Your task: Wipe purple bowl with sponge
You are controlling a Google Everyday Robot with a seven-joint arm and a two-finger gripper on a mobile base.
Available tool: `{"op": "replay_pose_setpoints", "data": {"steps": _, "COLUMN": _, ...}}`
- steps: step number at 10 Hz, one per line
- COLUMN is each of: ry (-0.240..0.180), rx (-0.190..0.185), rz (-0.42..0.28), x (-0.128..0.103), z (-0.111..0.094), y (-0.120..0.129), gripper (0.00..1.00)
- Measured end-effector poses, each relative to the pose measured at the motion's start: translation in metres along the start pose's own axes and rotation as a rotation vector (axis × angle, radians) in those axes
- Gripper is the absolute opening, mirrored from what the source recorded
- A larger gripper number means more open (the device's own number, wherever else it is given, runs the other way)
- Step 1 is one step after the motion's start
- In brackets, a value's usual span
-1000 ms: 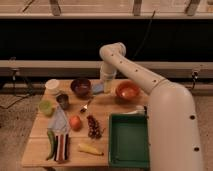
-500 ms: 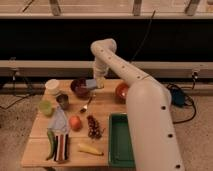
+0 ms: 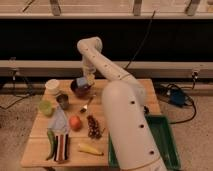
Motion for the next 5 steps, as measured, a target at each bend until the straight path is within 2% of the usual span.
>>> {"op": "replay_pose_setpoints", "data": {"steps": 3, "ry": -0.006, "rx": 0.027, "rz": -0.010, "x": -0.011, "z": 0.010, "y": -0.031, "gripper": 0.00}}
{"op": "replay_pose_setpoints", "data": {"steps": 5, "ry": -0.016, "rx": 0.031, "rz": -0.032, "x": -0.024, "z": 0.016, "y": -0.037, "gripper": 0.00}}
